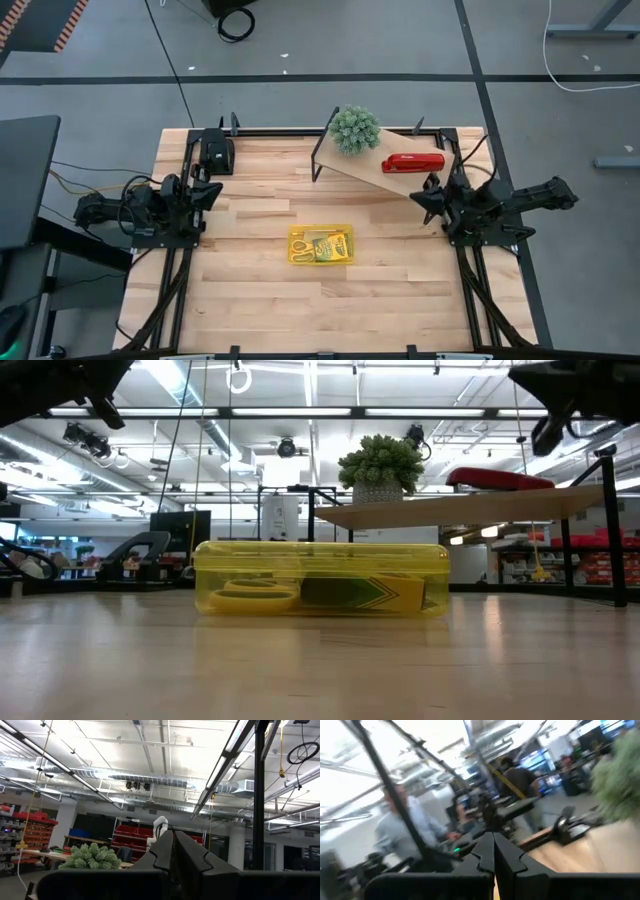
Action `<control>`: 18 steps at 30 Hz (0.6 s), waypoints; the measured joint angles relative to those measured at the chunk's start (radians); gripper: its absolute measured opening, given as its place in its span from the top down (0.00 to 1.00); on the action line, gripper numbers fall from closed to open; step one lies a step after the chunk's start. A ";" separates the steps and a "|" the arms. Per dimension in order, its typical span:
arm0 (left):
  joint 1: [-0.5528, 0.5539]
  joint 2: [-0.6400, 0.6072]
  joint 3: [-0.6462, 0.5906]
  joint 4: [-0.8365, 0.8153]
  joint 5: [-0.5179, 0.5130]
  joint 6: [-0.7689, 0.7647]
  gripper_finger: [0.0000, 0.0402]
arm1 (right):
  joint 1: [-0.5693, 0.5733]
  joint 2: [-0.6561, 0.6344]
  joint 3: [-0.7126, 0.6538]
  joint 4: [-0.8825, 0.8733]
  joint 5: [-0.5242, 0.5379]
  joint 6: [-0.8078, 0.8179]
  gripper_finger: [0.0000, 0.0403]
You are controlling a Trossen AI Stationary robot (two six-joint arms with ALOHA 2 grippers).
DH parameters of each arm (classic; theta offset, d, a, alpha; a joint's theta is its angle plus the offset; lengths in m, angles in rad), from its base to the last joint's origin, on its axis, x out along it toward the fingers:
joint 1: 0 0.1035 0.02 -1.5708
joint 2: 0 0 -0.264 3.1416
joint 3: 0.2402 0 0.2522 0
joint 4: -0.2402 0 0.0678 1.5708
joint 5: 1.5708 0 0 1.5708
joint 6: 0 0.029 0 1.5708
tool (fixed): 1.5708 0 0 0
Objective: Pack school essentials
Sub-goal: Return to Home Position
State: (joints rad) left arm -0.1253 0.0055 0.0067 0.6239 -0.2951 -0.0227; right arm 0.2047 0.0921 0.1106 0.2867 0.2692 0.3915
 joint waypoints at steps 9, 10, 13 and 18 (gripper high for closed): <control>0.000 0.001 0.000 0.000 0.000 0.000 0.91 | -0.002 -0.048 -0.103 0.148 -0.065 -0.024 0.98; 0.000 0.000 0.000 0.000 0.000 0.000 0.91 | -0.002 -0.047 -0.103 0.144 -0.068 -0.032 0.98; 0.000 0.001 0.000 0.000 0.001 0.000 0.91 | -0.002 -0.047 -0.103 0.130 -0.088 -0.051 0.98; 0.000 0.001 0.000 0.000 0.001 0.000 0.93 | -0.002 -0.047 -0.103 0.097 -0.088 -0.117 0.98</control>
State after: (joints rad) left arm -0.1254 0.0063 0.0067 0.6239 -0.2944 -0.0231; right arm 0.2031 0.0456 0.0074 0.3835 0.1814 0.2744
